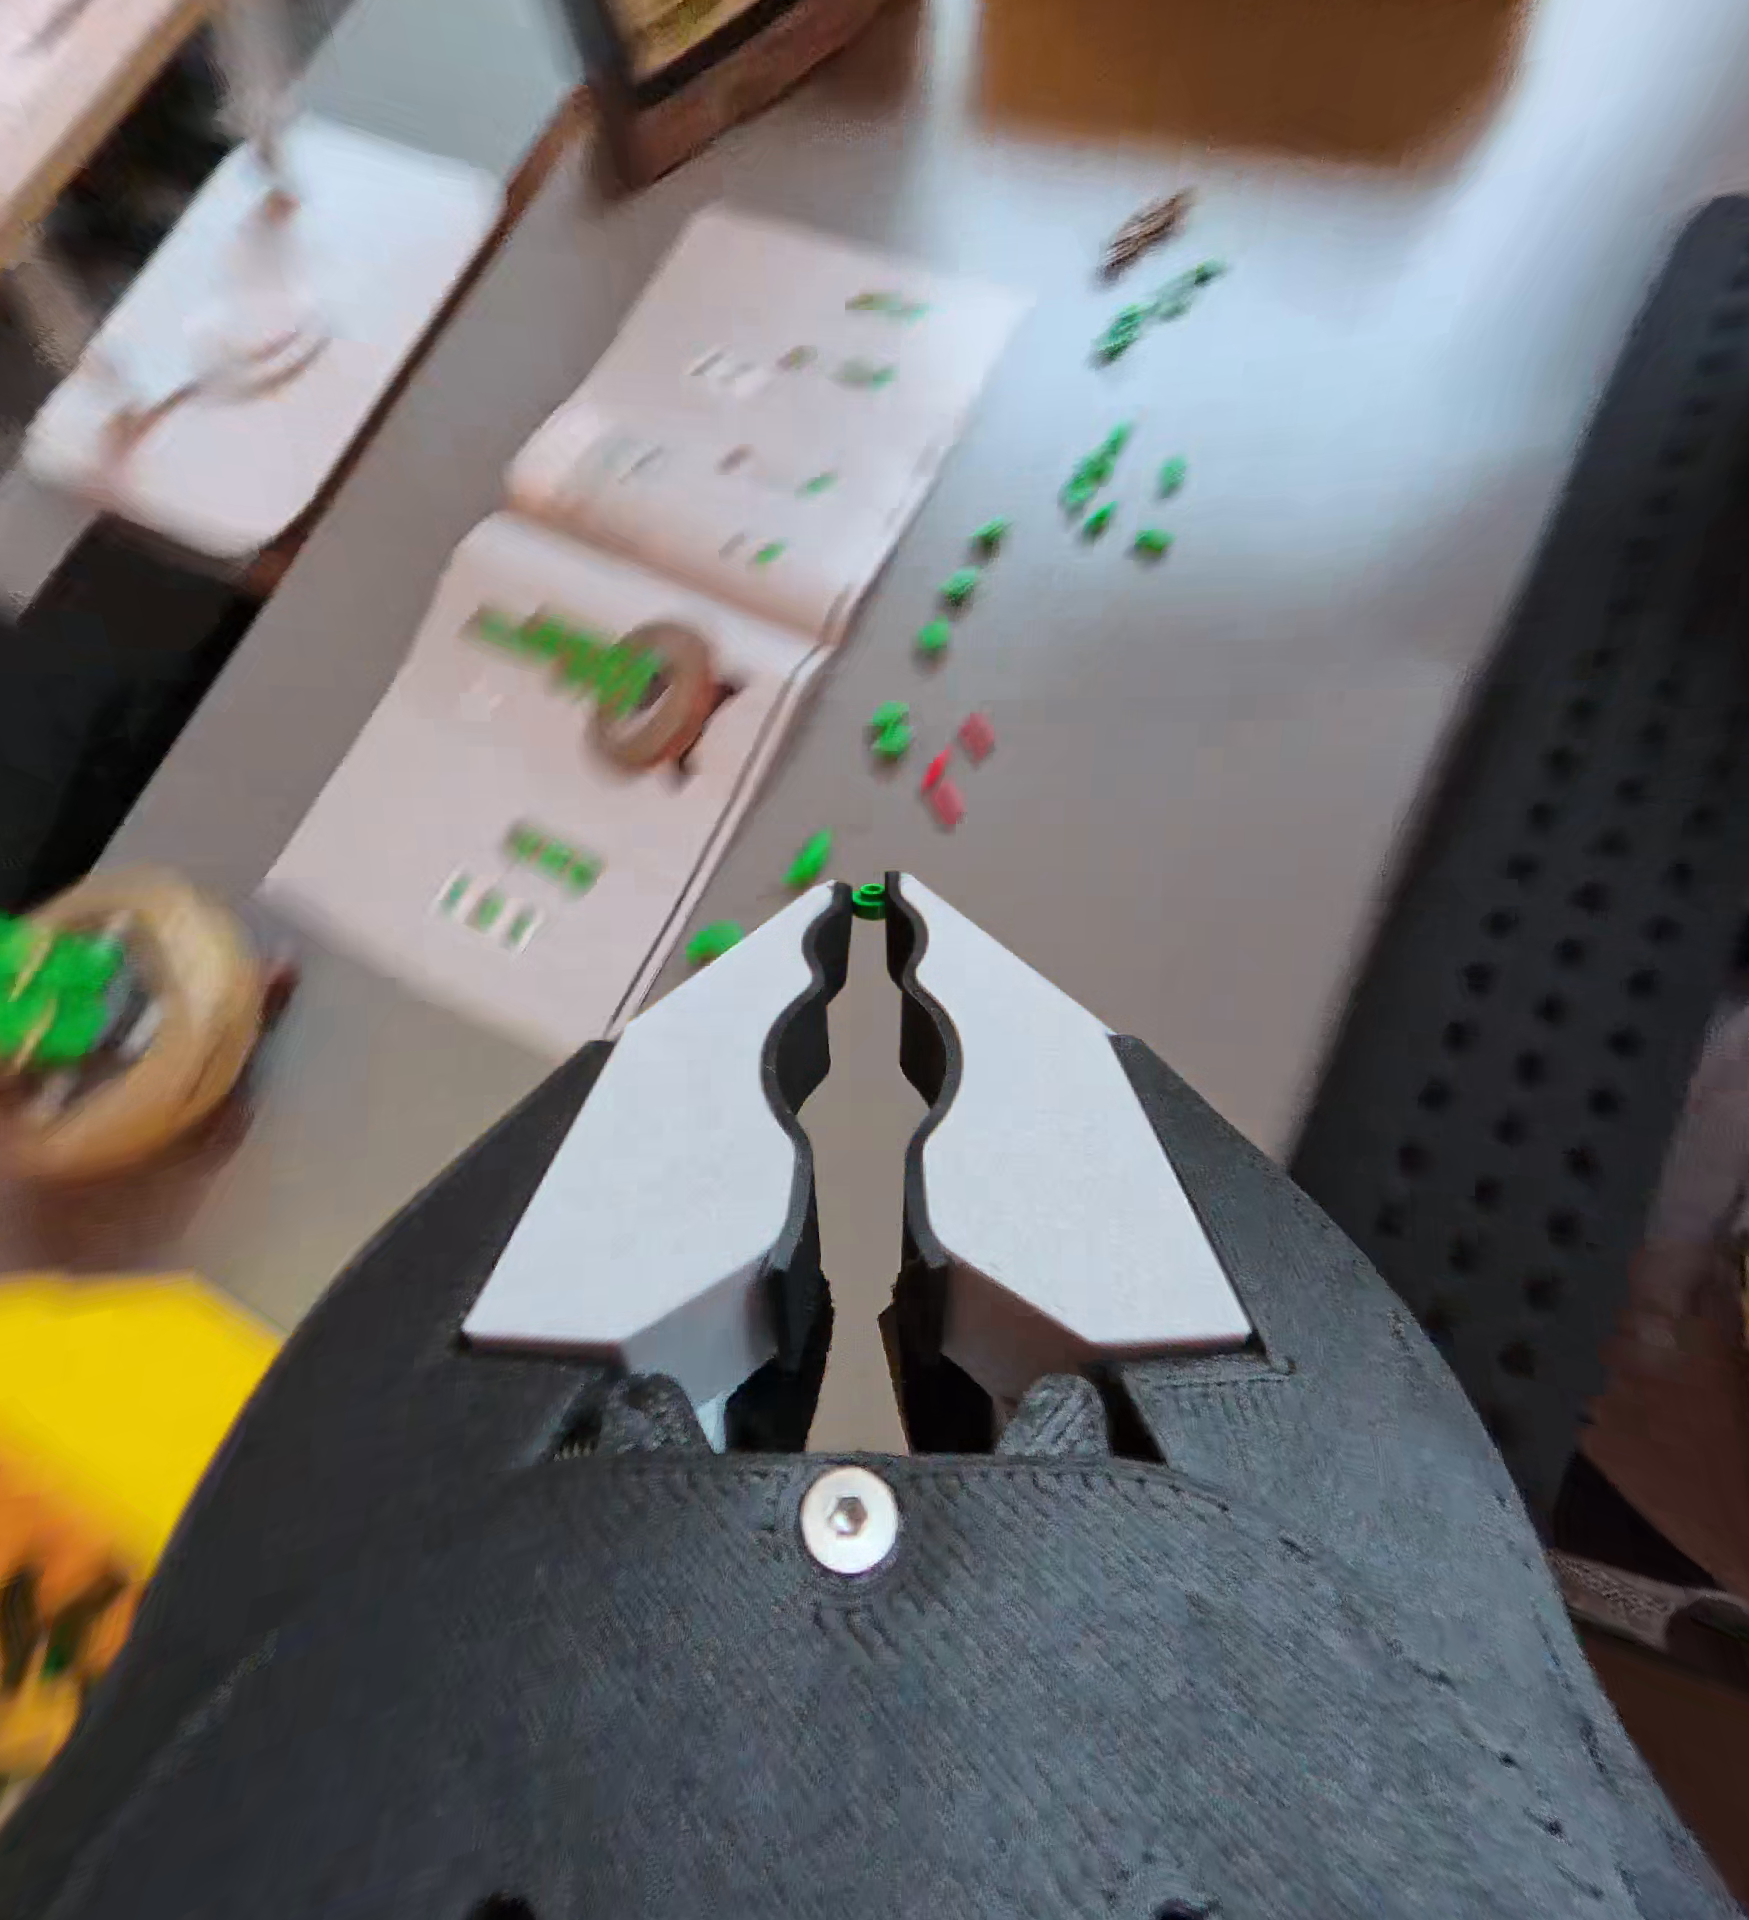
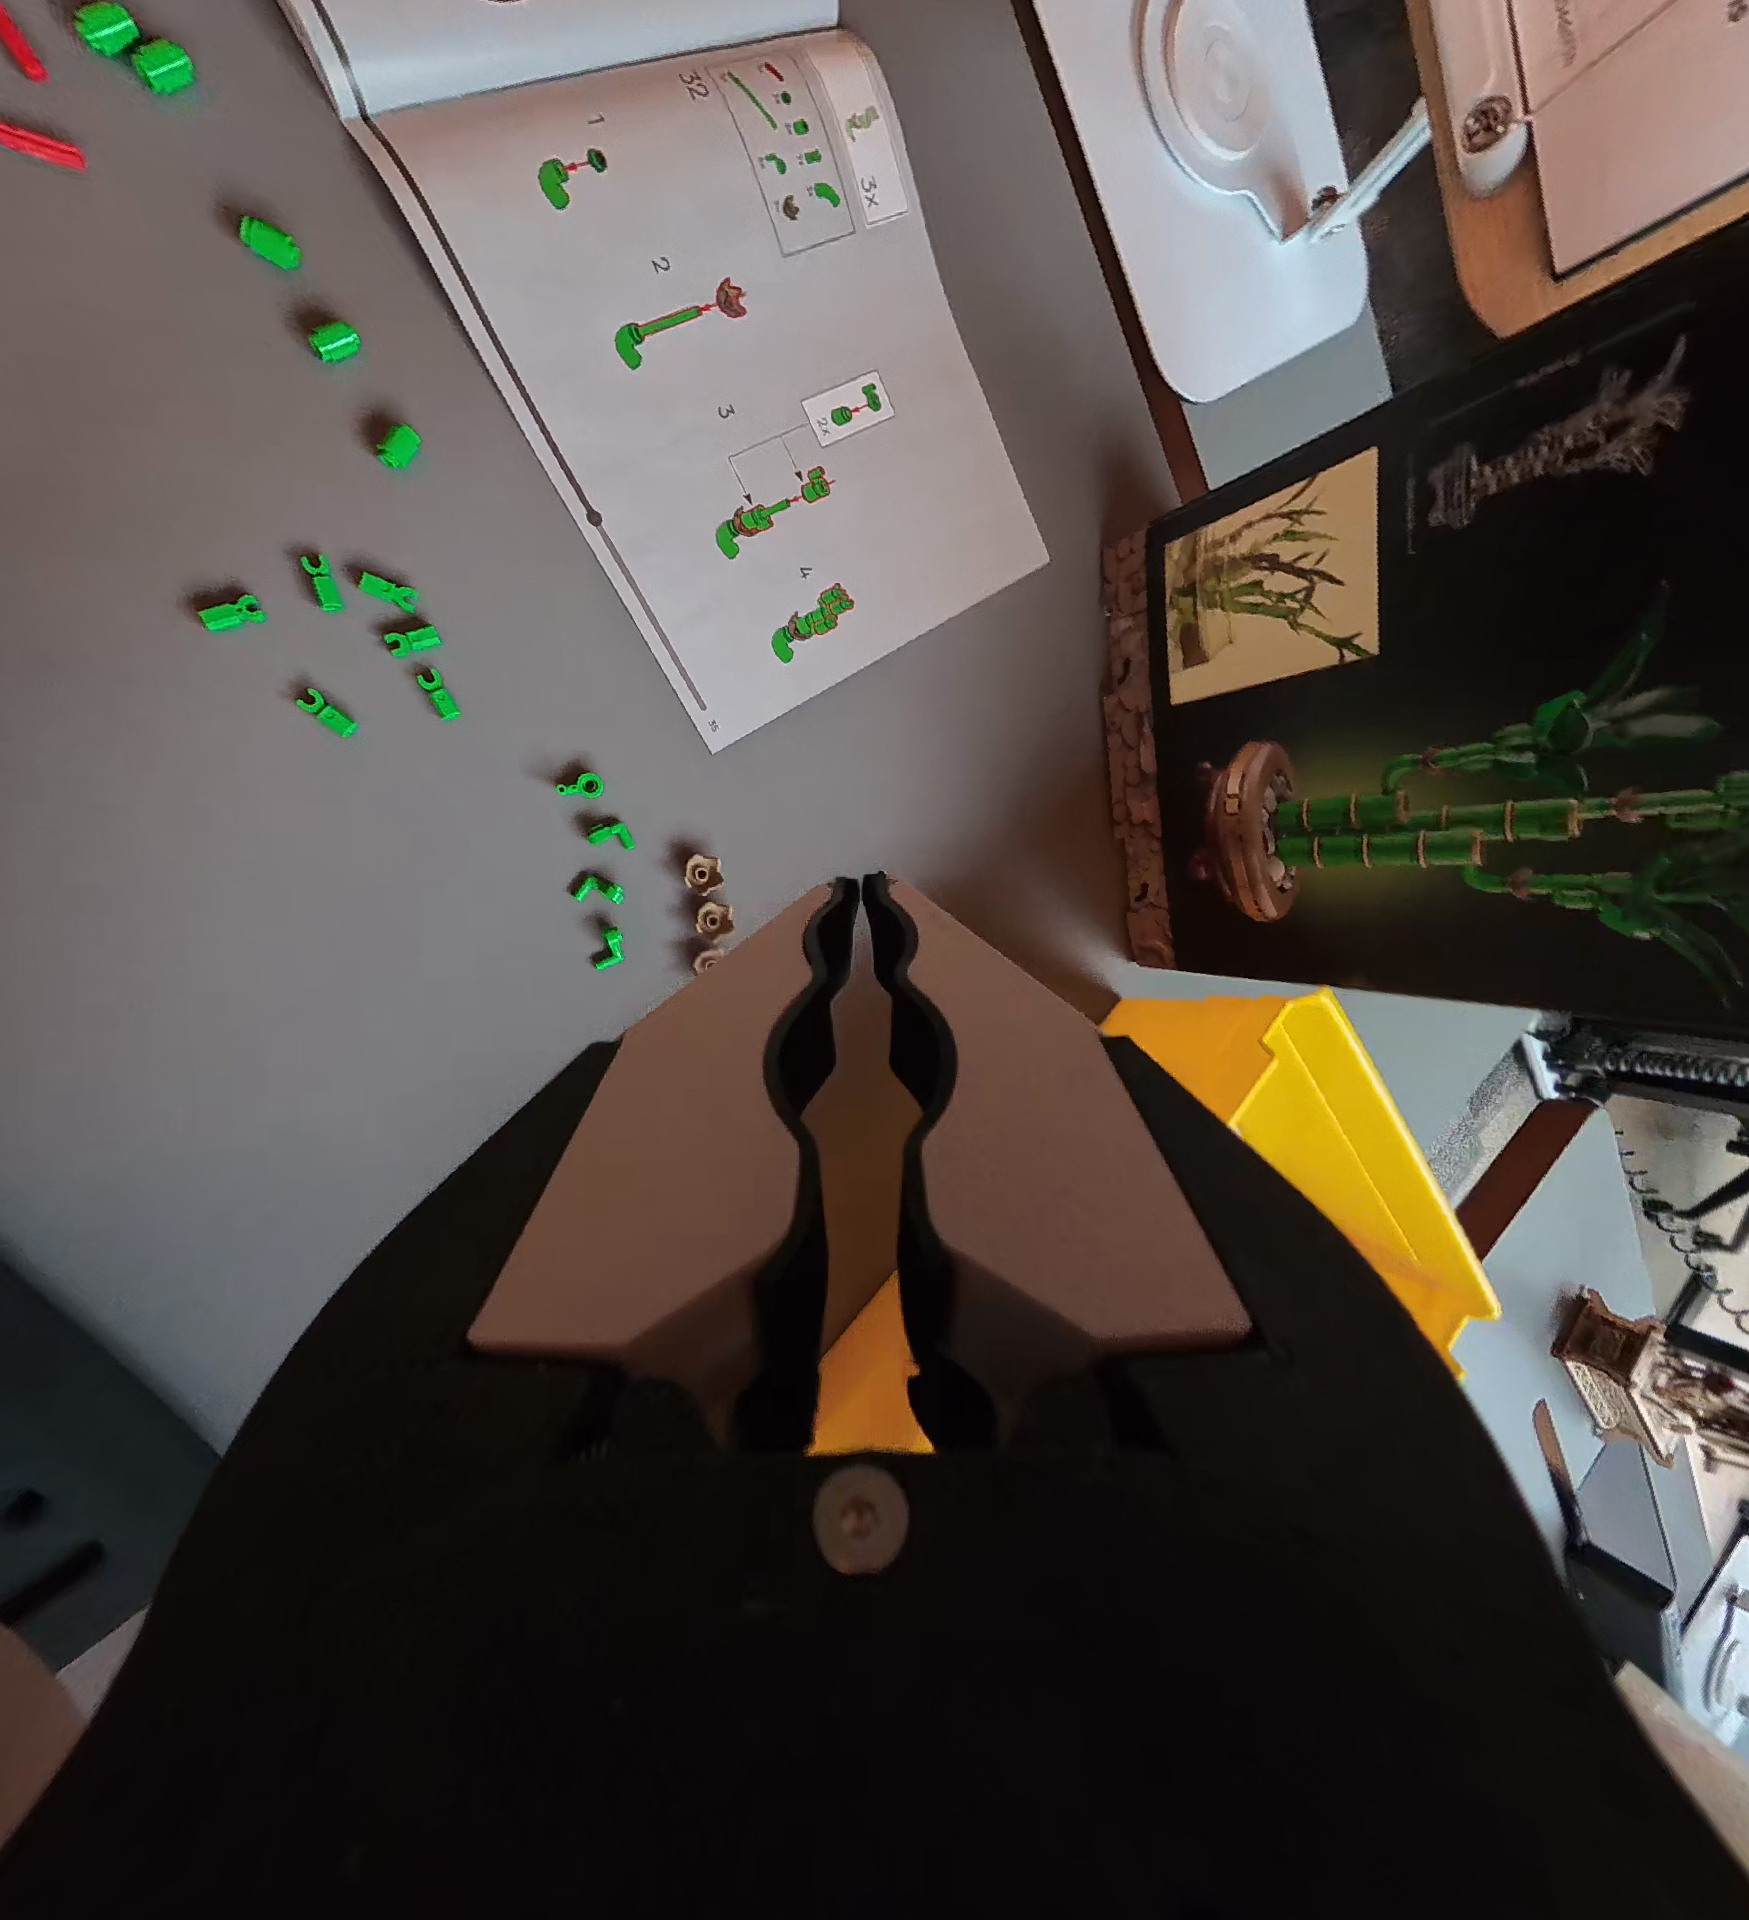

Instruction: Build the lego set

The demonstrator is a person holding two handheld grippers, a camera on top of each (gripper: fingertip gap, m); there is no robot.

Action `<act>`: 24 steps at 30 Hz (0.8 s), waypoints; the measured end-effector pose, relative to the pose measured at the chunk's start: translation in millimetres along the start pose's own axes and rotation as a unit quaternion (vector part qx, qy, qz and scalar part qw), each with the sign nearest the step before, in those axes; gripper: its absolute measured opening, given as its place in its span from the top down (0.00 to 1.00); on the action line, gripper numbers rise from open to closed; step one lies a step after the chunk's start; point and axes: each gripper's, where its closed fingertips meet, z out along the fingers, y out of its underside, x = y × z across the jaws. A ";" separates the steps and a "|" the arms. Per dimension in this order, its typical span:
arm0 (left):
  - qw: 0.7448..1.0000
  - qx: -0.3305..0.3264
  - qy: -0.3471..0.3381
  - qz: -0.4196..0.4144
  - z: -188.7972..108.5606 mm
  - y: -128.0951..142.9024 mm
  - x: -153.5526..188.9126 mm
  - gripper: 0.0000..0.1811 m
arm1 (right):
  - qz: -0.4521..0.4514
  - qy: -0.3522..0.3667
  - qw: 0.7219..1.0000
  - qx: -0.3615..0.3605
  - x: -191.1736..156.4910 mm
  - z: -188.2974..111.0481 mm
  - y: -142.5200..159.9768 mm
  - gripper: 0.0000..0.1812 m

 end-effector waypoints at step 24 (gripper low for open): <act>0.946 -0.202 0.081 0.239 298.4 -94.5 94.4 0.98 | 0.070 0.015 0.994 0.085 27.2 -46.6 44.7 0.99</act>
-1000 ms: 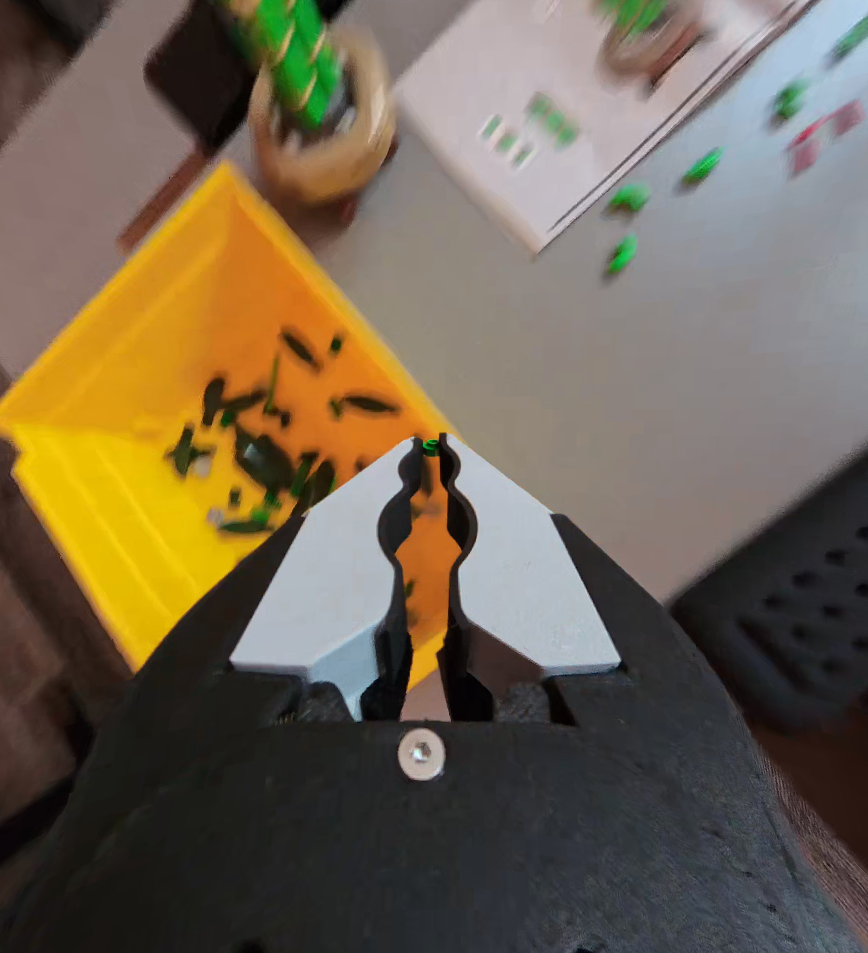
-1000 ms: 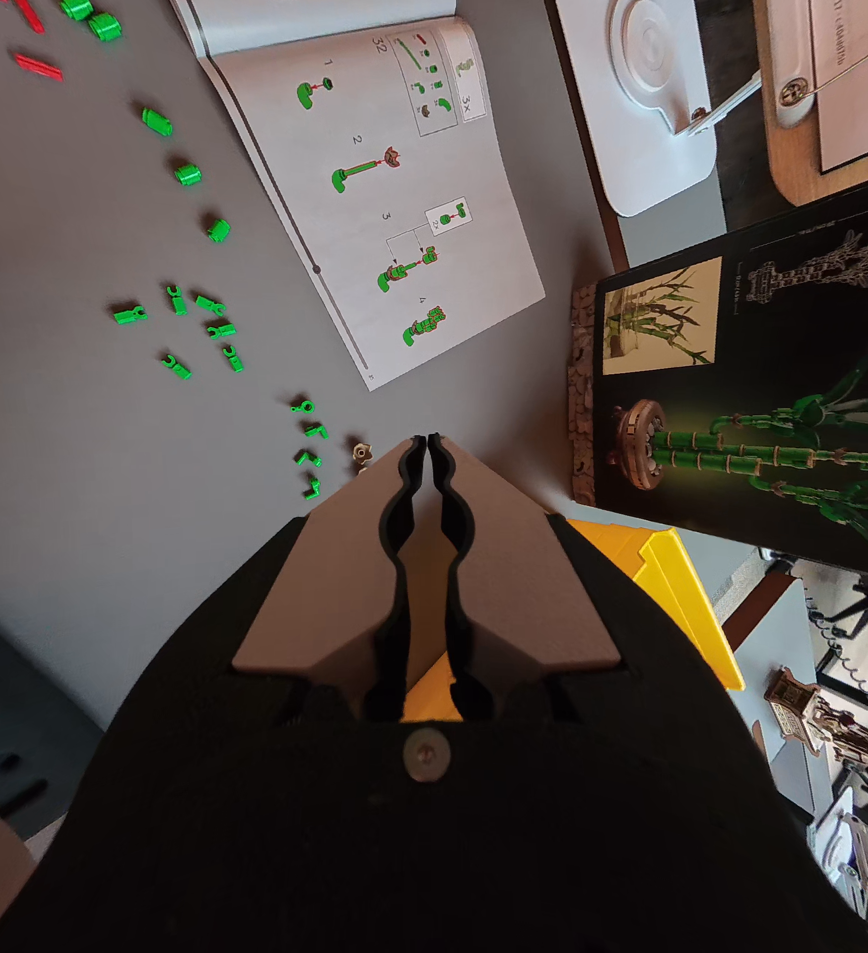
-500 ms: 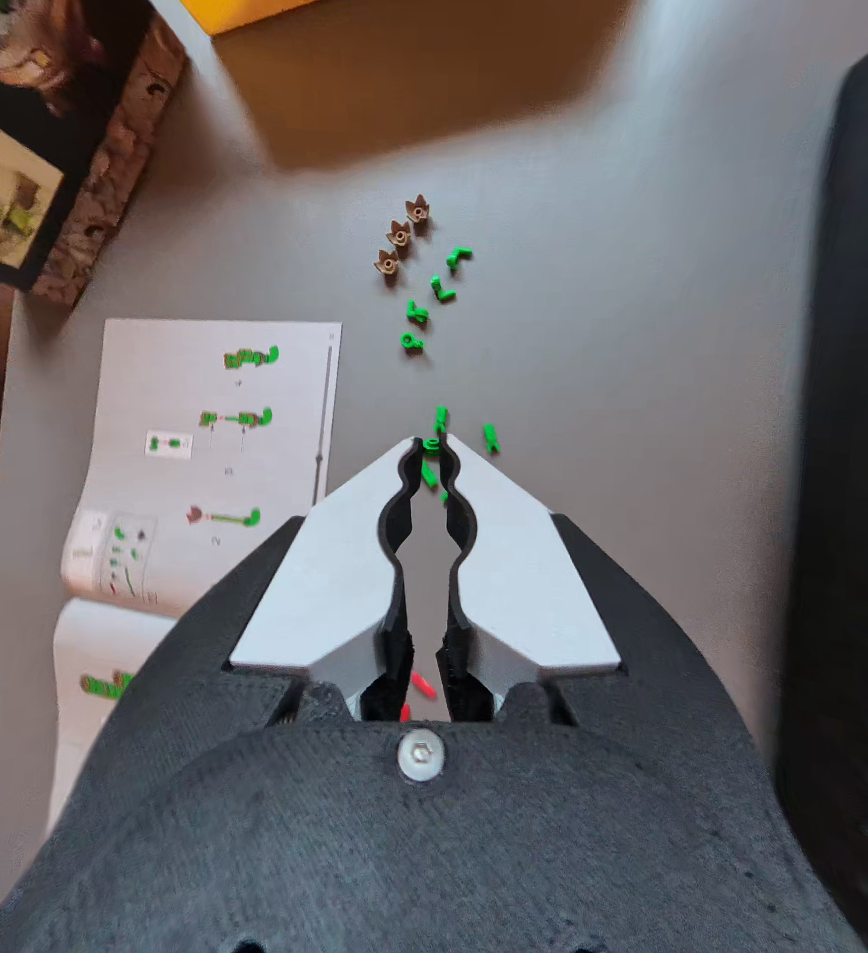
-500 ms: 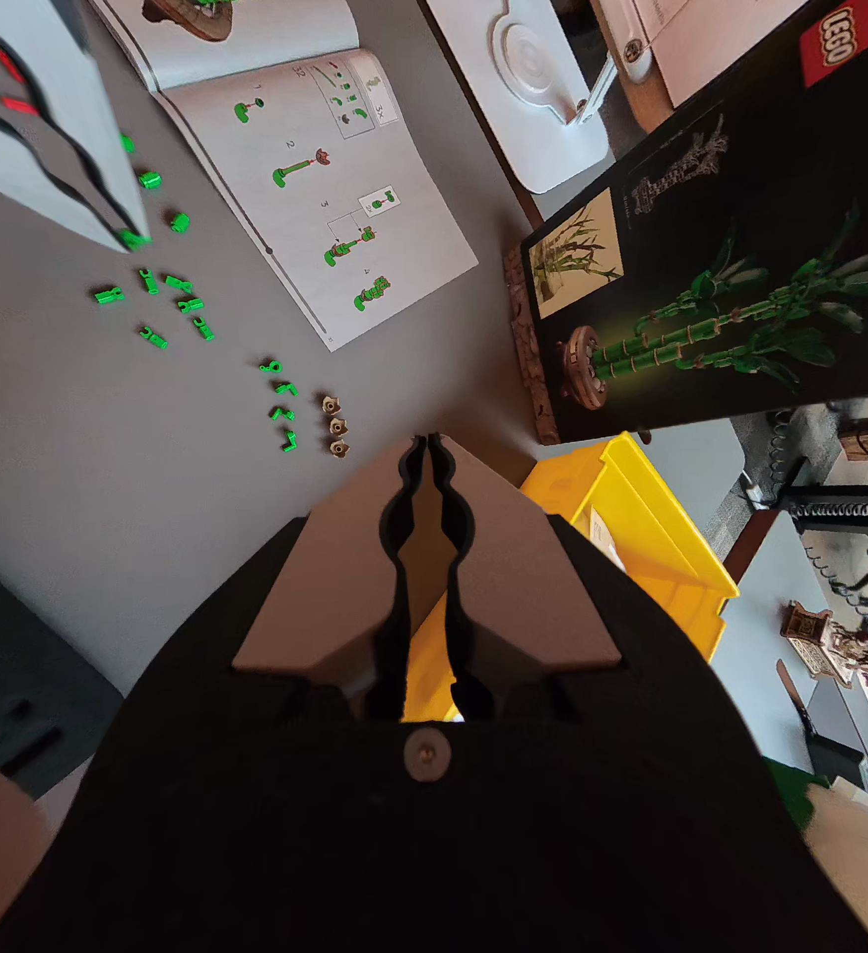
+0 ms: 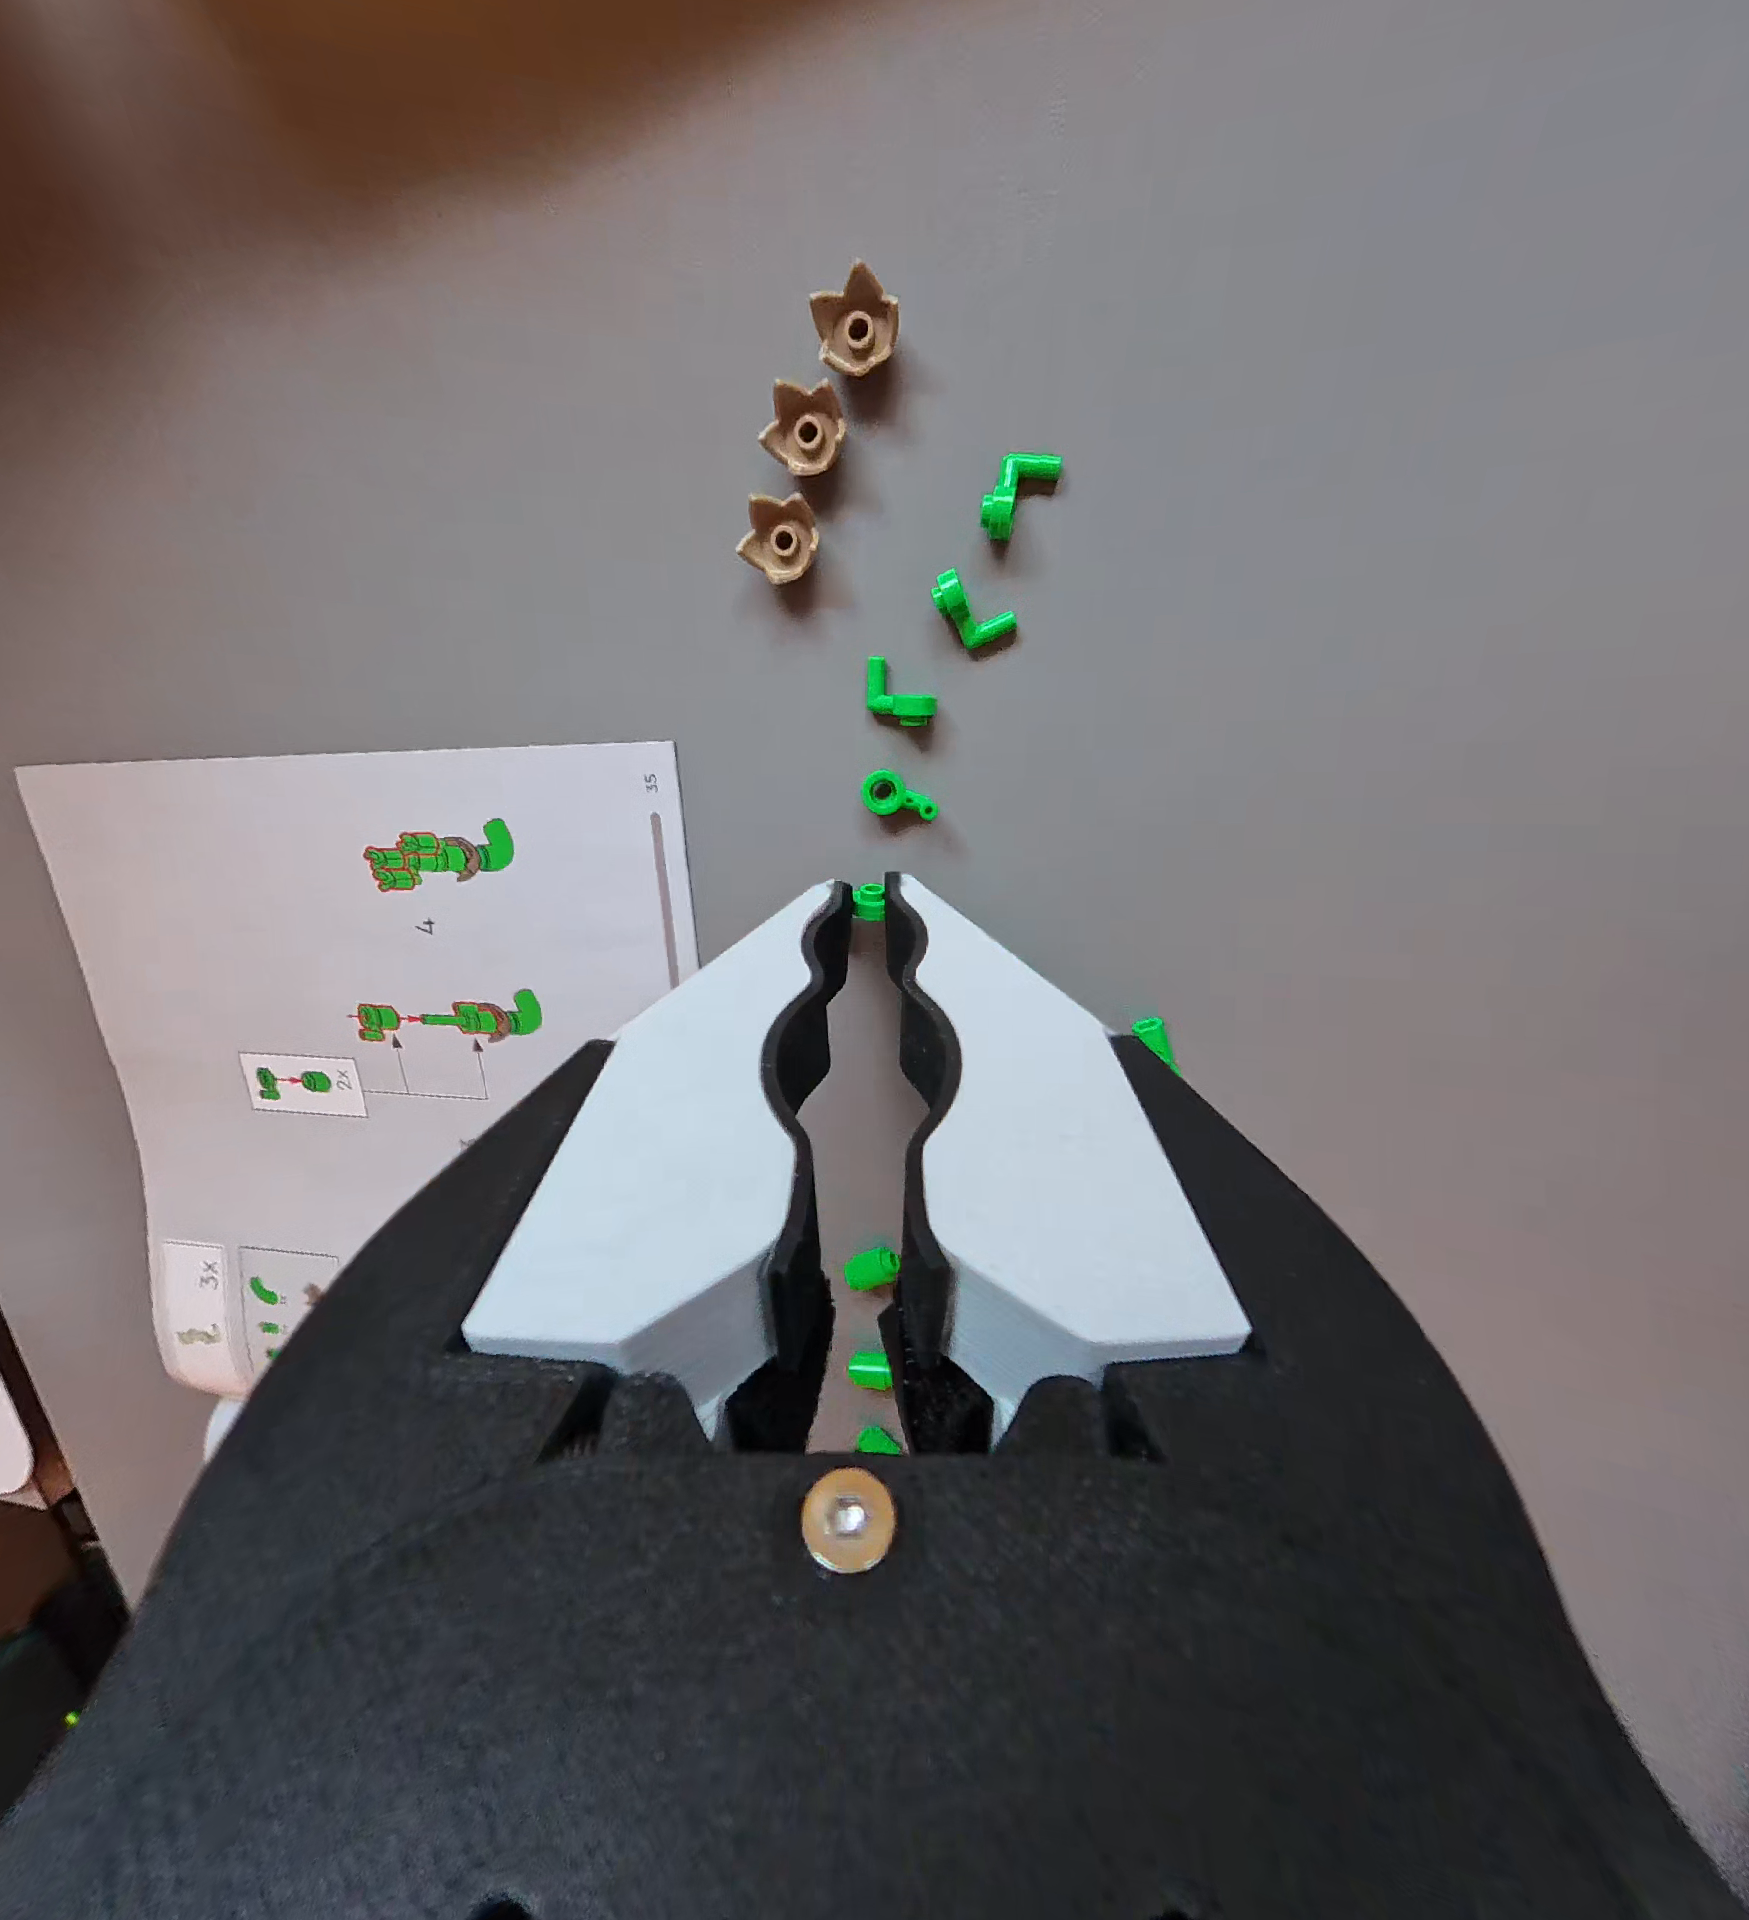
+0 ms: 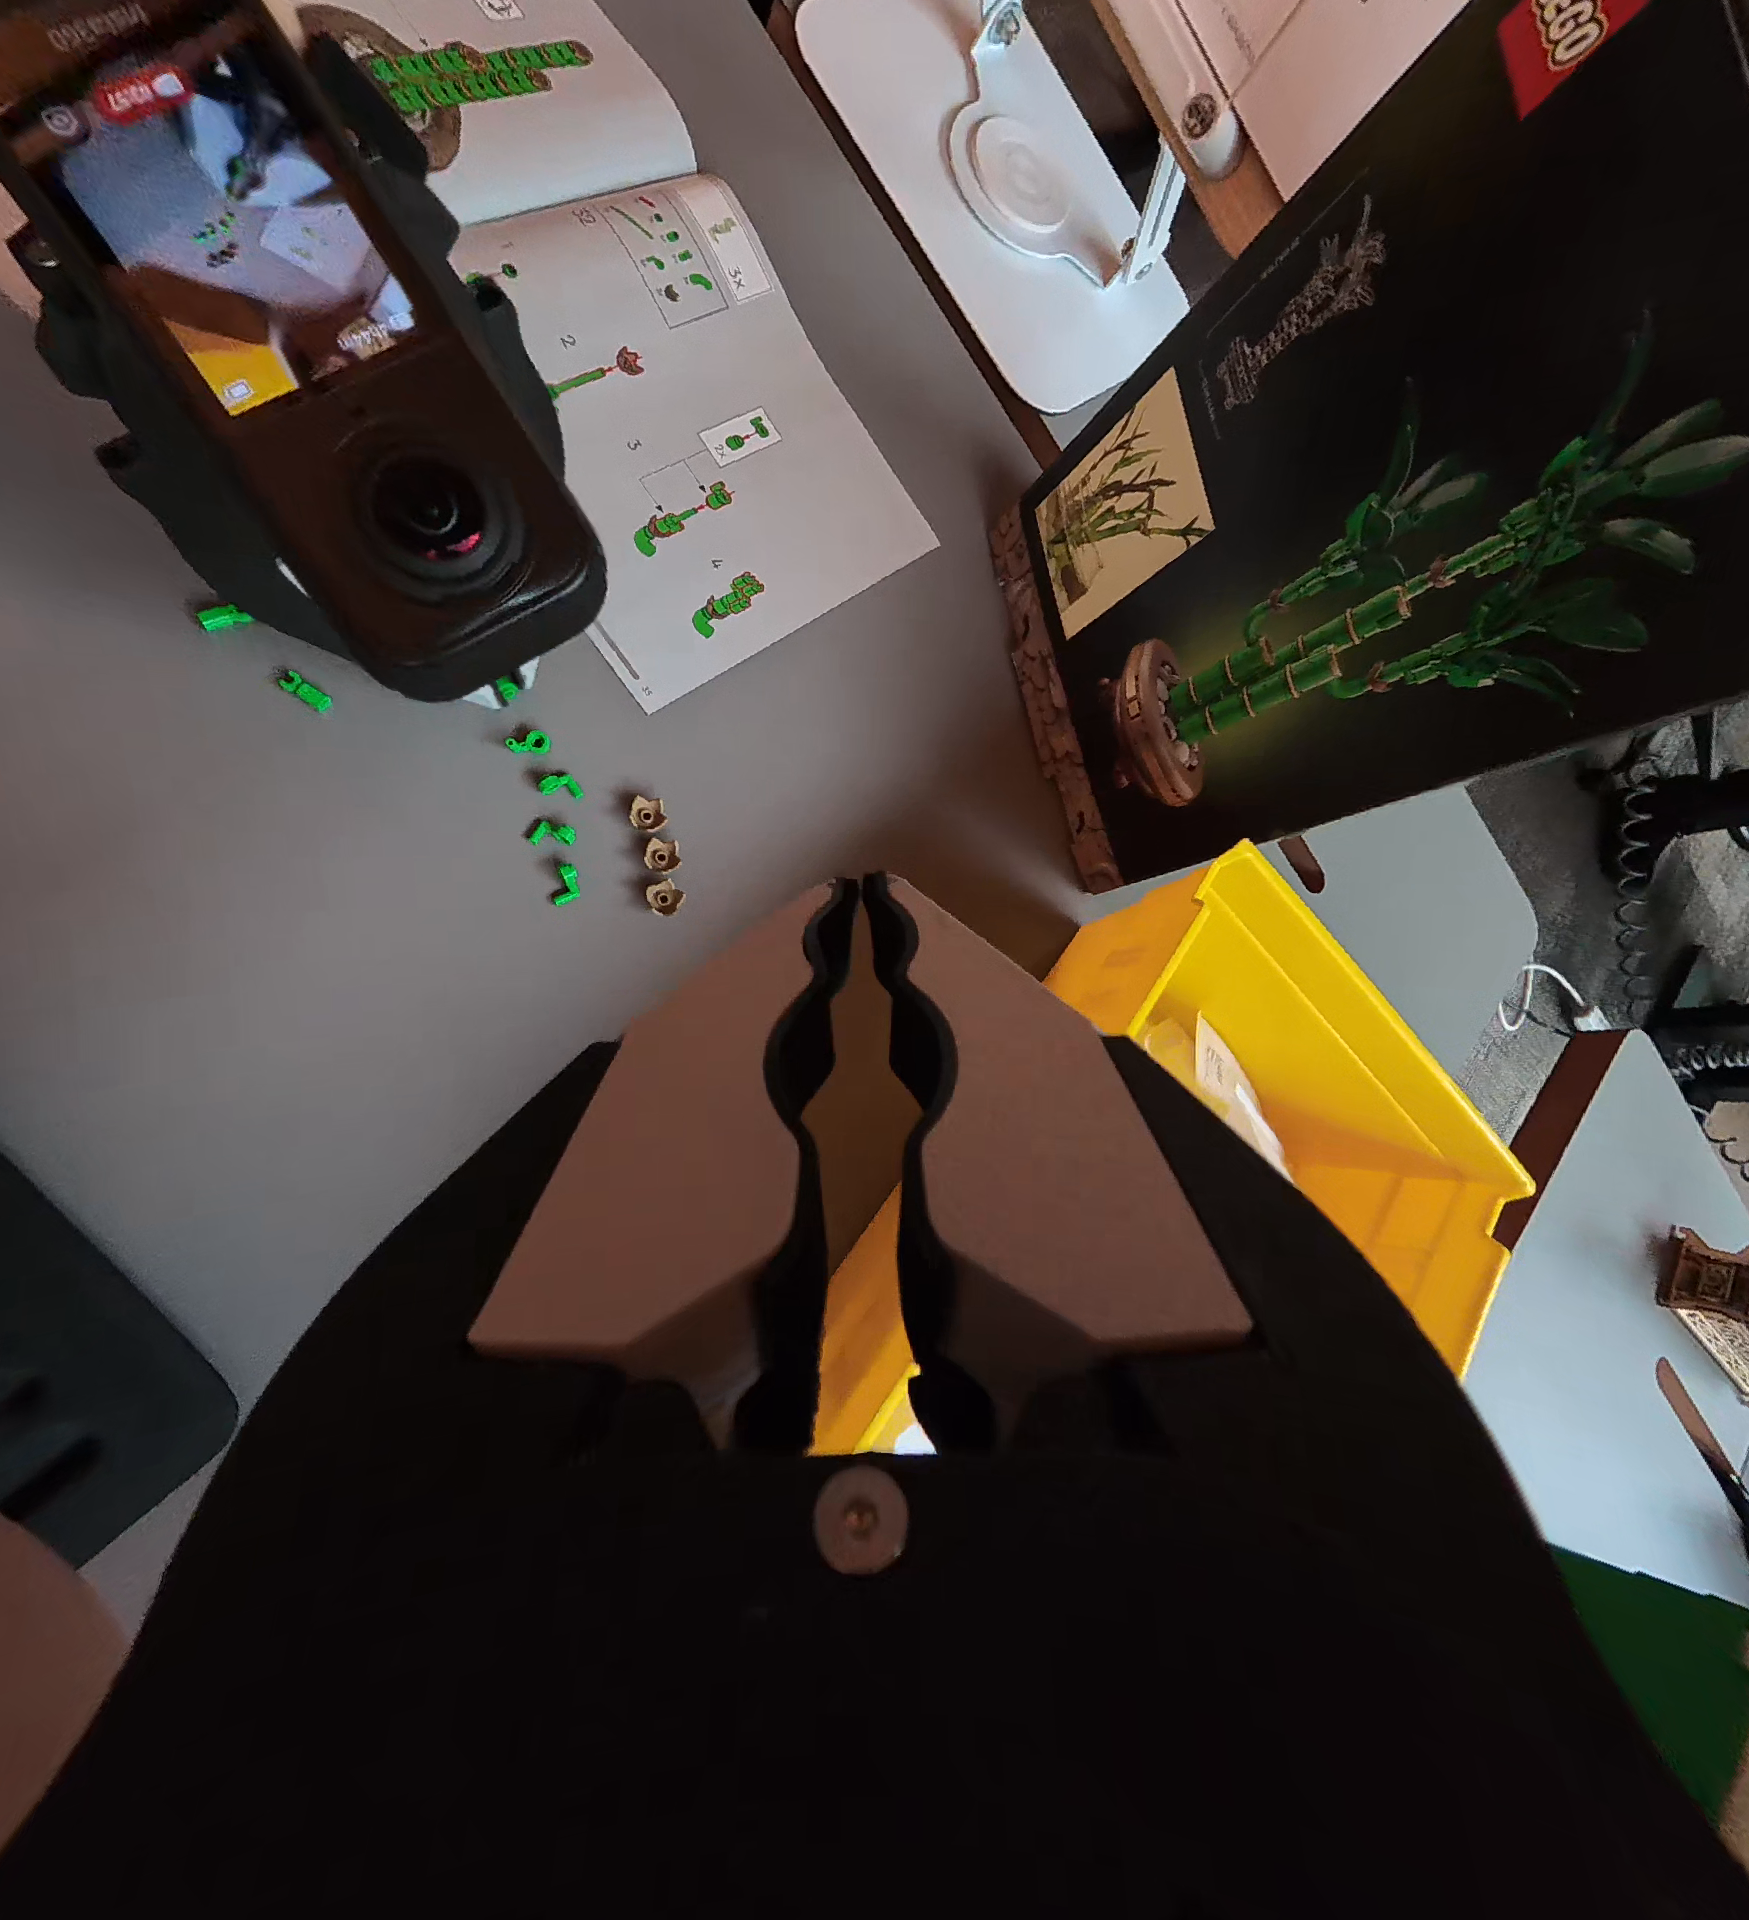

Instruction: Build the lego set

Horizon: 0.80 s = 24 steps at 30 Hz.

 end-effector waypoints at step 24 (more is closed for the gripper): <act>0.902 0.017 -0.264 -0.340 -273.1 332.0 -29.0 0.93 | -0.041 0.017 0.999 0.003 -6.9 -1.3 -21.9 0.99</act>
